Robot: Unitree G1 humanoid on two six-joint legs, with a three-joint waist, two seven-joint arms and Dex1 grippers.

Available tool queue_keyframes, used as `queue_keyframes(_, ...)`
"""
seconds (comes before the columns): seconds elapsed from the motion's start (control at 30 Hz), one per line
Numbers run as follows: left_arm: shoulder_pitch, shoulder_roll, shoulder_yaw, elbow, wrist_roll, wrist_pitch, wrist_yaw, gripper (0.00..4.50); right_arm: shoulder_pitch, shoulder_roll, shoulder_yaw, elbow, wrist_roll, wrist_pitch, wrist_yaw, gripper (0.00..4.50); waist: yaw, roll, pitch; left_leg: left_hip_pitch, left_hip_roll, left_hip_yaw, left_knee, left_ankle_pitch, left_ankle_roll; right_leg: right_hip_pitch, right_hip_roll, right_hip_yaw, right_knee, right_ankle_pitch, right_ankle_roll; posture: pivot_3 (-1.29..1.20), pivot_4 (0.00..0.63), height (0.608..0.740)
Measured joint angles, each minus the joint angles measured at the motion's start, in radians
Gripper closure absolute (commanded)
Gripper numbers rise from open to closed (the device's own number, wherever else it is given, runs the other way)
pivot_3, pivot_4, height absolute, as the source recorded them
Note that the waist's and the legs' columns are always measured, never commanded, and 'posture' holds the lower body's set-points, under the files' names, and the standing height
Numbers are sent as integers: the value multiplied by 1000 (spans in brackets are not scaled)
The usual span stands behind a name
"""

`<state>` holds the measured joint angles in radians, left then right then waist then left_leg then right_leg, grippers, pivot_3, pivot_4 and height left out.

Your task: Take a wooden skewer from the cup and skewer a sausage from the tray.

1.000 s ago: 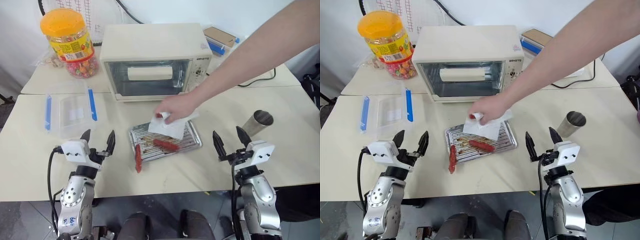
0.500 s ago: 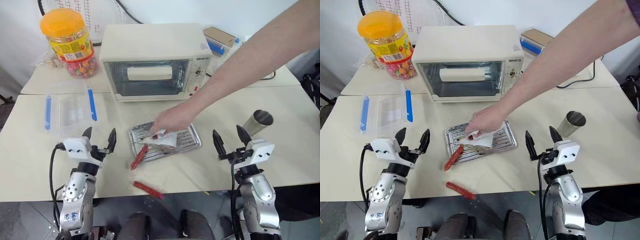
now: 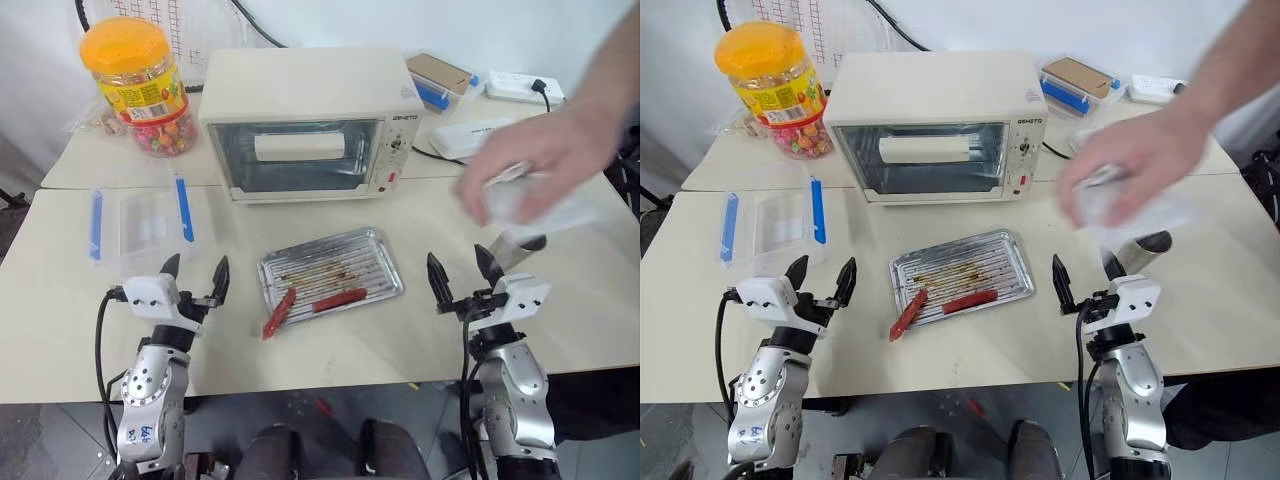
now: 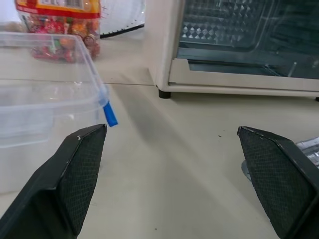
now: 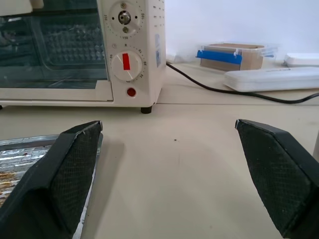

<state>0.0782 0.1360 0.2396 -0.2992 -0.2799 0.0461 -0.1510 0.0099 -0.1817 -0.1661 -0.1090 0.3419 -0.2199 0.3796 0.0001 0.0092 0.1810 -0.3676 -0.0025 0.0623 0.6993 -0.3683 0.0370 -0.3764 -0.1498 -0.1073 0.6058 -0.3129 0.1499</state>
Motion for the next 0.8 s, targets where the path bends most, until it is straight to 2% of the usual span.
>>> queue_keyframes(0.3, 44, -9, -2, -30, 1, 0, 15, 32, -5, -1, 0, 1, 3, 0, 7, 0, 0, 0, 0, 0, 0, 0, 0, 0, 0, 0, 0, 0, 0, 0, 0, 0, 150, 740)
queue_keyframes(0.8, 7, -6, -2, -41, 4, 4, 27, 32, -34, -2, 0, 30, 3, 2, 13, 0, -1, 0, 0, 0, 0, 0, 0, 0, 0, 0, 0, 0, 0, 0, 0, 0, 150, 740)
